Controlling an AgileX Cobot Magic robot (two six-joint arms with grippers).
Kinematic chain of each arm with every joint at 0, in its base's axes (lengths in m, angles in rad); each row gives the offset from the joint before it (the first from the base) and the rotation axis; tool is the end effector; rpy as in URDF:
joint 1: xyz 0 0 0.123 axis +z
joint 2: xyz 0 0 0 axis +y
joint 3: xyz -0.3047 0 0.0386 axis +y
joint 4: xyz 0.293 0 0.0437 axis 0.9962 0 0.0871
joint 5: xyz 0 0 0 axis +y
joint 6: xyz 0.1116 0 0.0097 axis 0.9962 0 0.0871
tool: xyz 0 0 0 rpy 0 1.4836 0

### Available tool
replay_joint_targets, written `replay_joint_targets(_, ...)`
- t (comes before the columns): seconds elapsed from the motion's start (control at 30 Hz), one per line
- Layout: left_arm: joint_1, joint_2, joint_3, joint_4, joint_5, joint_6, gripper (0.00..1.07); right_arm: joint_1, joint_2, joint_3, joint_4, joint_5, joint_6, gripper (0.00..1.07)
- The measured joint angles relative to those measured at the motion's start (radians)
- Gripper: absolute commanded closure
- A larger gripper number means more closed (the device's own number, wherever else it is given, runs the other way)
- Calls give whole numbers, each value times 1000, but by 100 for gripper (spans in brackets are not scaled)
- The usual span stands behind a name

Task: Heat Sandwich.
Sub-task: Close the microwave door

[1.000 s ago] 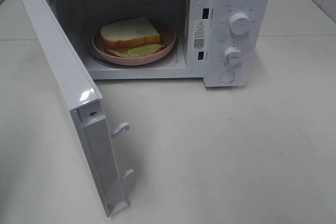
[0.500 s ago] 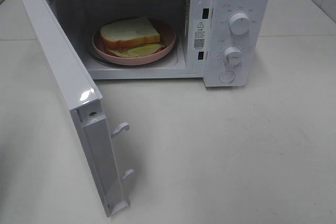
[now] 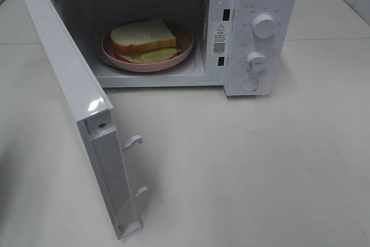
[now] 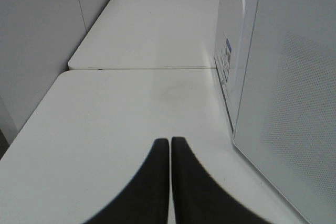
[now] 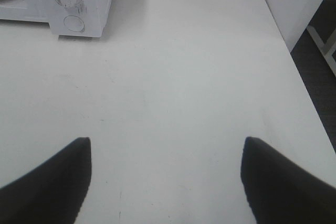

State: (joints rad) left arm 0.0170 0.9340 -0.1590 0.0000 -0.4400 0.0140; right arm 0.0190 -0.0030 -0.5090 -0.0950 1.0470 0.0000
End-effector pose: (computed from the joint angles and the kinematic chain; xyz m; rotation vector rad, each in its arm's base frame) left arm 0.1983 0.0034 0.1896 -0.0027 1.8187 0.0219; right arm 0.0301 -0.0086 0.2941 -0.0149 2.0164 -0.1011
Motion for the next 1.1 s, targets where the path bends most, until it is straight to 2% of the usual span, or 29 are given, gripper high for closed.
replay_joint_targets(0.37,-124,266,-59,84,-192,0,106,0,0,0,0,0,0,31)
replay_joint_targets(0.63,-198,394,-106,85,-267,0,106,0,0,0,0,0,0,31)
replay_joint_targets(1.1,-390,590,-228,64,-303,-7,106,0,0,0,1,0,0,31)
